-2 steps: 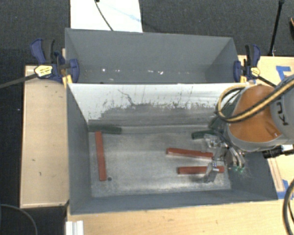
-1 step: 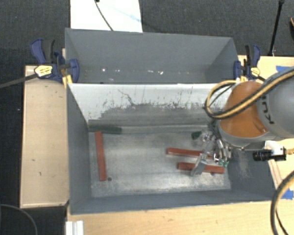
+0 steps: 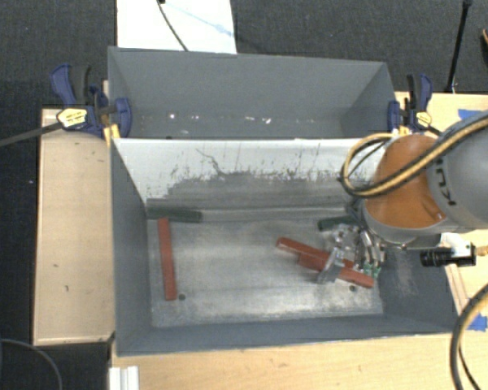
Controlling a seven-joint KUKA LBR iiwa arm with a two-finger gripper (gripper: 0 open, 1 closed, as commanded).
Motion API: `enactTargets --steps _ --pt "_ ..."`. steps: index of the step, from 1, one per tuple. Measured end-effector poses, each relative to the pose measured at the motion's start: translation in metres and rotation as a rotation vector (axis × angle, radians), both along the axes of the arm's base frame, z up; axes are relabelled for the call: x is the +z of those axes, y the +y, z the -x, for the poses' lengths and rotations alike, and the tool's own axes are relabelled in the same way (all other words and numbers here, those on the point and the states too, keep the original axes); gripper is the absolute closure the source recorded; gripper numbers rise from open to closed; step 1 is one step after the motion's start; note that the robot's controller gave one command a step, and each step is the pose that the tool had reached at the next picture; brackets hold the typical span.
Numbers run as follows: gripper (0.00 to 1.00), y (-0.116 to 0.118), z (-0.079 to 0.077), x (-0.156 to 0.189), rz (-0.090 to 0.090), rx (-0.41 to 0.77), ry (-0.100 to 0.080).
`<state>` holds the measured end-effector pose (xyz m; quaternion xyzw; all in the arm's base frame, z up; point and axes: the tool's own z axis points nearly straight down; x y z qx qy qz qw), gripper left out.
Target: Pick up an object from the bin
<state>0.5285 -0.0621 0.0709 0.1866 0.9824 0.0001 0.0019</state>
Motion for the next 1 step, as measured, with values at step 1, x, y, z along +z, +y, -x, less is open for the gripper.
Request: enactTargets --steps 1 --pt "1.0 -0.012 -0.0168 0.1983 0.001 0.052 -0.008"
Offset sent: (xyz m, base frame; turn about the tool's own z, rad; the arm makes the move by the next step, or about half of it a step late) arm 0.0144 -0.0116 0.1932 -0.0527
